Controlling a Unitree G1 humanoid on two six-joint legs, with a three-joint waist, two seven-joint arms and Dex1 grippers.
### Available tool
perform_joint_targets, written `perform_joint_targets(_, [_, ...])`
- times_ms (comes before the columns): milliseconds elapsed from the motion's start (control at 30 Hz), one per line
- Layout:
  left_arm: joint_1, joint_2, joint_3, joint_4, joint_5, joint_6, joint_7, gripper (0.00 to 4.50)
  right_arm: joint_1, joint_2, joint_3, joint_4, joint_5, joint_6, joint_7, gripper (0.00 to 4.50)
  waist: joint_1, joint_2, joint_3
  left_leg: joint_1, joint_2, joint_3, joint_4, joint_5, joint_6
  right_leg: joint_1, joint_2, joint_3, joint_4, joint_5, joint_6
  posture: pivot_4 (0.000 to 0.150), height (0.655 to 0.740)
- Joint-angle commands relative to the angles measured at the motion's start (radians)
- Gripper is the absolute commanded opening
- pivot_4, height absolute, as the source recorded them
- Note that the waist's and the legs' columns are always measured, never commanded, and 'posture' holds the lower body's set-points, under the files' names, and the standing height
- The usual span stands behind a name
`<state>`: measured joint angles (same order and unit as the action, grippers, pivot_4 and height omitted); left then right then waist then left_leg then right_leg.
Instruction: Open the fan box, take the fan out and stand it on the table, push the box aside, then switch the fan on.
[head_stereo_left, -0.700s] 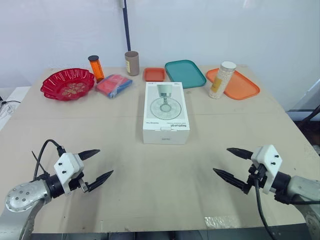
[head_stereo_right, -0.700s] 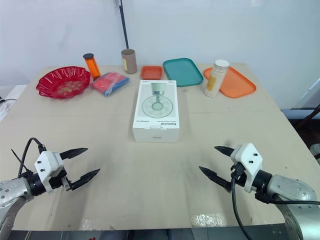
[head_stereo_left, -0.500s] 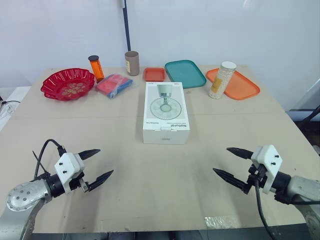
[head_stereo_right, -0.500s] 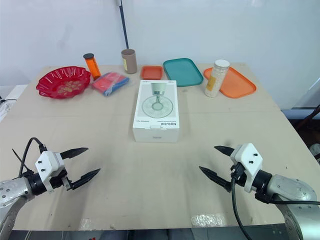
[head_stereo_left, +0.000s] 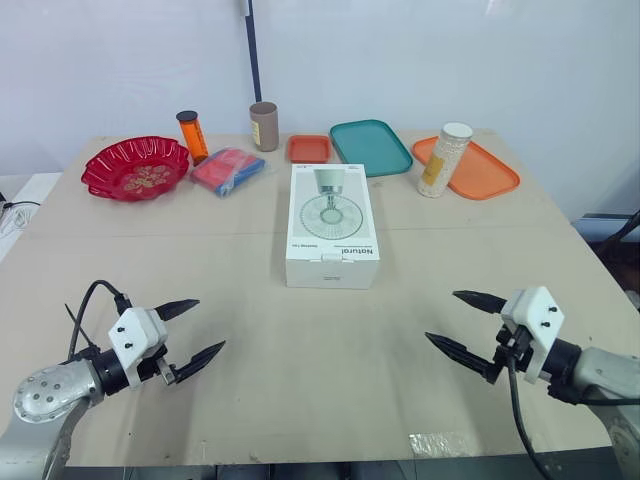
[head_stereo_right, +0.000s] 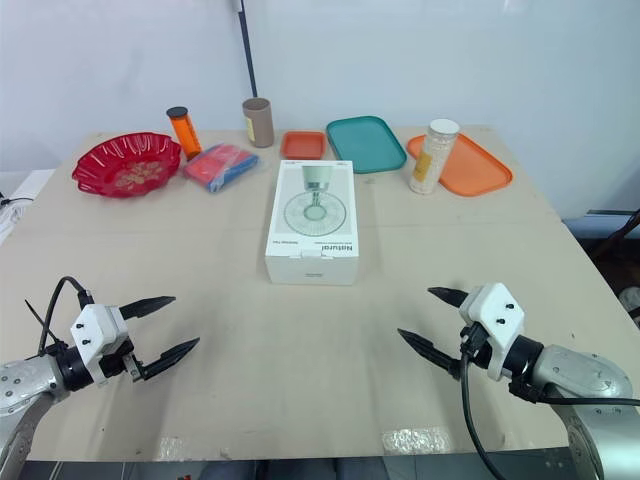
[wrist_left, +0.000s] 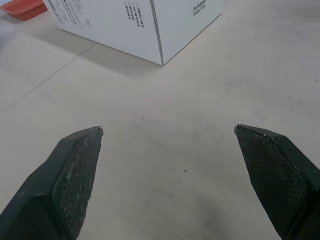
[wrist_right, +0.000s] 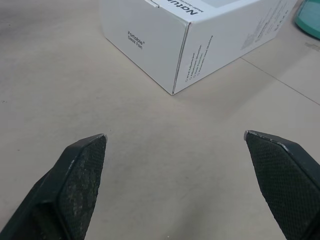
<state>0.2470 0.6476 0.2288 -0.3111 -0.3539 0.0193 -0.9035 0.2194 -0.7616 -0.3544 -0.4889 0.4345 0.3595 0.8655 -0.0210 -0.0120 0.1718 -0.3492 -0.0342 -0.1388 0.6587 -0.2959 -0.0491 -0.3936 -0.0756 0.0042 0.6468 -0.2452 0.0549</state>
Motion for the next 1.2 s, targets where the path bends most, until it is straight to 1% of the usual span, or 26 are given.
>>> perform_joint_targets(33, [-0.023,0.002,0.001,-0.014,-0.013,0.010,0.012,4.48,0.004,-0.001,-0.012,-0.015,-0.002,-0.021,-0.005,4.50,0.000,0.000,0.000,0.000,0.000,0.000,0.000,0.000,0.000,0.000,0.000,0.000,0.000,0.000,0.000,0.150,0.7400])
perform_joint_targets(167, [-0.124,0.002,0.002,-0.065,-0.081,0.128,0.063,4.48,0.006,0.005,-0.013,-0.019,-0.003,-0.020,-0.010,4.50,0.000,0.000,0.000,0.000,0.000,0.000,0.000,0.000,0.000,0.000,0.000,0.000,0.000,0.000,0.000,0.150,0.7400])
perform_joint_targets(233, [-0.199,0.006,0.006,-0.057,-0.114,0.183,0.086,4.48,0.005,0.007,-0.011,-0.021,-0.004,-0.021,-0.013,4.50,0.000,0.000,0.000,0.000,0.000,0.000,0.000,0.000,0.000,0.000,0.000,0.000,0.000,0.000,0.000,0.150,0.7400])
perform_joint_targets(367, [-0.289,0.023,0.001,-0.049,-0.144,0.255,0.096,4.48,0.002,0.012,-0.010,-0.023,-0.004,-0.022,-0.022,4.50,0.001,0.000,0.000,0.000,0.000,0.000,0.000,0.000,0.000,0.000,0.000,0.000,0.000,0.001,0.001,0.150,0.7400])
perform_joint_targets(400, [-0.303,0.024,-0.001,-0.049,-0.148,0.270,0.099,3.97,0.001,0.012,-0.010,-0.023,-0.003,-0.023,-0.024,4.50,-0.003,0.000,0.000,0.000,0.000,0.000,0.000,0.000,0.000,0.000,0.000,0.000,0.000,0.001,0.001,0.150,0.7400])
perform_joint_targets(467, [-0.361,0.022,-0.017,-0.039,-0.150,0.304,0.111,3.41,0.001,0.015,-0.007,-0.025,-0.005,-0.024,-0.030,4.50,-0.003,0.000,0.000,-0.001,0.000,0.002,0.000,0.000,0.000,-0.003,0.001,0.003,0.000,0.001,0.001,0.150,0.7400])
perform_joint_targets(500, [-0.431,0.007,-0.043,-0.024,-0.140,0.331,0.139,3.07,-0.002,0.019,-0.001,-0.024,-0.009,-0.027,-0.036,4.50,-0.002,-0.001,0.000,-0.001,0.000,0.002,0.000,0.000,0.000,-0.003,0.001,0.004,0.000,0.001,0.001,0.150,0.7400])
perform_joint_targets(567, [-0.515,-0.012,-0.081,-0.005,-0.126,0.363,0.166,2.56,-0.009,0.024,0.007,-0.021,-0.014,-0.029,-0.043,4.50,0.007,-0.002,0.001,-0.002,-0.001,0.002,0.001,0.000,-0.001,-0.003,0.001,0.003,0.000,0.002,0.001,0.150,0.7400])
perform_joint_targets(600, [-0.566,-0.037,-0.105,0.008,-0.123,0.383,0.186,1.99,-0.013,0.027,0.015,-0.020,-0.018,-0.032,-0.047,4.50,0.008,-0.002,0.001,-0.002,-0.001,0.001,0.001,0.001,-0.001,-0.002,0.001,0.002,0.000,0.003,0.002,0.150,0.7400])
perform_joint_targets(667, [-0.658,-0.086,-0.156,0.043,-0.101,0.395,0.215,1.38,-0.025,0.033,0.032,-0.019,-0.021,-0.032,-0.055,4.50,0.009,-0.003,0.001,-0.002,-0.002,0.001,0.002,0.001,-0.001,-0.002,0.000,0.003,0.000,0.003,0.003,0.150,0.7400])
perform_joint_targets(700, [-0.694,-0.108,-0.174,0.062,-0.091,0.399,0.228,1.29,-0.030,0.036,0.040,-0.018,-0.025,-0.034,-0.059,4.50,0.008,-0.003,0.001,-0.002,-0.002,0.001,0.003,0.001,-0.001,-0.001,0.000,0.003,-0.001,0.003,0.003,0.150,0.7400])
perform_joint_targets(767, [-0.765,-0.154,-0.225,0.104,-0.060,0.395,0.240,0.07,-0.043,0.042,0.054,-0.016,-0.029,-0.035,-0.067,4.50,0.007,-0.003,0.001,-0.002,-0.002,0.002,0.003,0.001,-0.001,-0.002,0.000,0.004,-0.001,0.003,0.003,0.150,0.7400])
perform_joint_targets(867, [-0.821,-0.198,-0.285,0.142,-0.038,0.399,0.238,0.07,-0.051,0.046,0.065,-0.015,-0.036,-0.040,-0.070,4.50,-0.002,-0.003,0.001,-0.002,-0.002,0.002,0.002,0.001,-0.001,-0.003,0.000,0.005,-0.001,0.003,0.003,0.150,0.7400])
perform_joint_targets(900, [-0.831,-0.204,-0.300,0.153,-0.028,0.402,0.236,0.07,-0.053,0.046,0.067,-0.016,-0.036,-0.039,-0.072,4.50,-0.002,-0.003,0.001,-0.004,-0.002,0.004,0.002,0.001,-0.001,-0.006,0.001,0.007,0.000,0.003,0.003,0.150,0.7400])
perform_joint_targets(1033, [-0.867,-0.230,-0.345,0.230,0.026,0.377,0.232,0.07,-0.066,0.043,0.073,-0.022,-0.035,-0.034,-0.079,4.50,-0.001,-0.003,0.001,-0.004,-0.002,0.005,0.002,0.001,-0.001,-0.006,0.001,0.009,0.000,0.004,0.003,0.150,0.7400])
perform_joint_targets(1200, [-0.905,-0.279,-0.390,0.290,0.102,0.360,0.277,0.07,-0.074,0.043,0.082,-0.022,-0.035,-0.031,-0.080,4.50,0.000,-0.003,0.001,-0.004,-0.002,0.006,0.003,0.001,-0.001,-0.007,0.001,0.009,0.000,0.004,0.004,0.150,0.7400])
